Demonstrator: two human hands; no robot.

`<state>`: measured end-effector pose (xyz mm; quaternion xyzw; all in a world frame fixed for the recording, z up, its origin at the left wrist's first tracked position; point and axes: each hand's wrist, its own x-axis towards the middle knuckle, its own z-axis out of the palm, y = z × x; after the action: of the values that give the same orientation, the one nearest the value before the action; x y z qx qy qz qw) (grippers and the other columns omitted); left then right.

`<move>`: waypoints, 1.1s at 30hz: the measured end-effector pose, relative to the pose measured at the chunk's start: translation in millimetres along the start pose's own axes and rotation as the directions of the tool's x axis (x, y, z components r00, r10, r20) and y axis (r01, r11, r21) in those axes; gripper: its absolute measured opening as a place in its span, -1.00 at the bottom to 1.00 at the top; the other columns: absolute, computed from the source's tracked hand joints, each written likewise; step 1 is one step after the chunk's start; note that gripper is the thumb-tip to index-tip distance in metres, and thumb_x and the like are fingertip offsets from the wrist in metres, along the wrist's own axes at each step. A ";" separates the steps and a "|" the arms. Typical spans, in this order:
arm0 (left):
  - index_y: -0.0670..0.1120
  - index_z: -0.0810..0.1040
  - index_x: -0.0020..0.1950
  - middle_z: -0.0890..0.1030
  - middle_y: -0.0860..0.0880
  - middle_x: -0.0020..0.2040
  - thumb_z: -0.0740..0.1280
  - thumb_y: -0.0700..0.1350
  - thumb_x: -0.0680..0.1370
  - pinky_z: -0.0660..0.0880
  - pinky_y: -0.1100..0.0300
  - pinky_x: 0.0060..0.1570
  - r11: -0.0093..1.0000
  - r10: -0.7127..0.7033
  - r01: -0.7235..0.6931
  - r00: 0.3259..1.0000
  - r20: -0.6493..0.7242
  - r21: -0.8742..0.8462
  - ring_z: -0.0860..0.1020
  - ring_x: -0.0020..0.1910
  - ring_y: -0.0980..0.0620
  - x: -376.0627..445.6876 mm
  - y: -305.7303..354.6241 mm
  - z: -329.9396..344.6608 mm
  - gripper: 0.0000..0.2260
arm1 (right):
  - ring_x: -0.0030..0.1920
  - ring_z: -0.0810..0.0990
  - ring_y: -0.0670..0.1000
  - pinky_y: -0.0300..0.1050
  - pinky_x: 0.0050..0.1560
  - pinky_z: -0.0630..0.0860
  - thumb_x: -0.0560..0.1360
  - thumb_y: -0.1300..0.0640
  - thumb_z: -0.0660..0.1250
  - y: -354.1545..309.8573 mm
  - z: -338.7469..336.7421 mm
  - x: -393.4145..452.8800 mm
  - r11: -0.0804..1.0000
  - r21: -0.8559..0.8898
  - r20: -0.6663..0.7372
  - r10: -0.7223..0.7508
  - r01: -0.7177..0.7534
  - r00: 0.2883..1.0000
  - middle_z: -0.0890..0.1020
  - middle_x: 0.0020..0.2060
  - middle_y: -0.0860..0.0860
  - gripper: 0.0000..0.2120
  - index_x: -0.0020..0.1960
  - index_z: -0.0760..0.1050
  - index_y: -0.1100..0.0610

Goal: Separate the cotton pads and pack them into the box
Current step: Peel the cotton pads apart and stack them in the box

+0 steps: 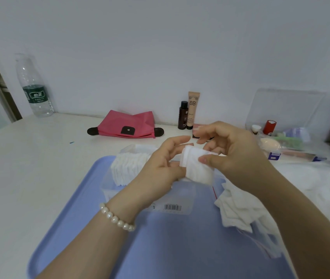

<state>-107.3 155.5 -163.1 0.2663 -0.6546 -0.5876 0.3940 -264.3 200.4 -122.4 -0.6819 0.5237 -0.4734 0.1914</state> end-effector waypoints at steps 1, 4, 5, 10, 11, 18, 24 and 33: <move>0.13 0.44 0.19 0.57 0.08 0.17 0.24 -0.28 0.31 0.41 -0.05 -0.08 1.000 -0.007 0.007 1.000 -0.005 0.003 0.54 -0.03 -0.28 0.5 -0.3 0.0 -0.49 | -0.21 0.56 0.01 -0.06 -0.07 0.58 0.29 0.46 0.43 1.0 0.8 0.1 1.000 -0.005 -0.009 -0.005 0.005 1.000 0.59 -0.17 -0.05 -0.51 -0.06 0.52 -0.12; 0.07 0.48 0.15 0.58 0.05 0.12 0.22 -0.25 0.28 0.49 0.06 -0.10 0.996 -0.029 0.028 1.000 -0.010 -0.086 0.57 -0.08 -0.05 0.7 2.1 0.5 -0.53 | -0.20 0.53 -0.06 -0.13 -0.04 0.55 0.29 0.45 0.43 2.0 4.0 0.1 0.999 -0.038 -0.021 -0.039 0.038 0.999 0.58 -0.19 -0.10 -0.49 -0.06 0.50 -0.16; 0.06 0.49 0.14 0.59 0.03 0.12 0.26 -0.22 0.29 0.52 0.11 -0.12 0.994 -0.025 0.024 1.000 -0.006 -0.109 0.59 -0.08 0.03 0.5 2.4 0.3 -0.56 | -0.21 0.52 -0.09 -0.17 -0.05 0.54 0.29 0.43 0.44 1.4 5.2 0.1 0.996 -0.061 -0.020 -0.059 0.058 0.998 0.57 -0.19 -0.11 -0.48 -0.05 0.49 -0.16; -0.03 0.43 0.22 0.56 0.01 0.20 0.44 -0.33 0.40 0.60 0.10 -0.08 0.998 0.070 -0.071 0.997 -0.032 -0.003 0.65 -0.07 -0.01 -1.9 3.2 -0.8 -0.54 | -0.10 0.51 -0.09 -0.18 -0.09 0.47 0.28 0.18 0.54 9.1 7.2 1.6 0.987 -0.161 -0.109 -0.033 0.015 0.994 0.54 -0.04 -0.05 -0.55 0.09 0.49 -0.09; -0.03 0.42 0.22 0.56 0.01 0.20 0.40 -0.39 0.41 0.59 0.12 -0.12 0.997 0.077 -0.077 0.997 -0.027 -0.012 0.65 -0.09 0.00 -1.7 3.1 -1.5 -0.53 | -0.08 0.52 -0.07 -0.16 -0.08 0.49 0.30 0.08 0.53 10.0 6.8 2.2 0.989 -0.138 -0.131 0.035 -0.054 0.991 0.54 -0.02 -0.04 -0.57 0.11 0.48 -0.06; 0.05 0.45 0.21 0.55 -0.03 0.21 0.35 -0.22 0.34 0.53 0.15 -0.07 0.993 0.054 -0.062 0.996 -0.075 -0.105 0.61 -0.04 0.08 2.1 1.0 -5.7 -0.54 | -0.06 0.67 0.05 -0.03 -0.05 0.62 0.21 -0.11 0.56 16.8 -8.7 2.5 0.896 0.276 0.270 0.275 -0.348 0.923 0.62 0.02 0.05 -0.30 0.28 0.42 0.00; 0.09 0.52 0.10 0.66 0.16 -0.04 0.22 -0.20 0.35 0.53 0.28 -0.09 0.990 0.041 -0.047 0.998 -0.044 -0.133 0.60 -0.05 0.17 2.5 -0.5 -1.9 -0.63 | -0.08 0.65 0.11 -0.01 -0.09 0.61 0.26 0.00 0.53 23.9 -3.2 2.4 0.890 0.339 0.209 0.244 -0.305 0.947 0.66 -0.05 0.11 -0.54 0.13 0.54 0.01; 0.09 0.23 0.42 0.43 0.31 0.14 0.28 -0.06 0.55 0.42 0.51 0.00 0.973 0.106 -0.084 0.991 -0.088 0.217 0.46 0.04 0.43 -3.2 2.8 8.5 -0.54 | -0.12 0.61 0.15 0.01 -0.13 0.61 0.34 -0.02 0.31 23.0 9.6 2.6 0.914 0.334 0.114 0.205 -0.231 0.972 0.66 -0.08 0.17 -0.72 -0.01 0.61 0.05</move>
<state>-112.3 163.4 -161.0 0.3038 -0.7054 -0.4810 0.4228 -268.4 187.2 -143.3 -0.5925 0.4976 -0.5073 0.3794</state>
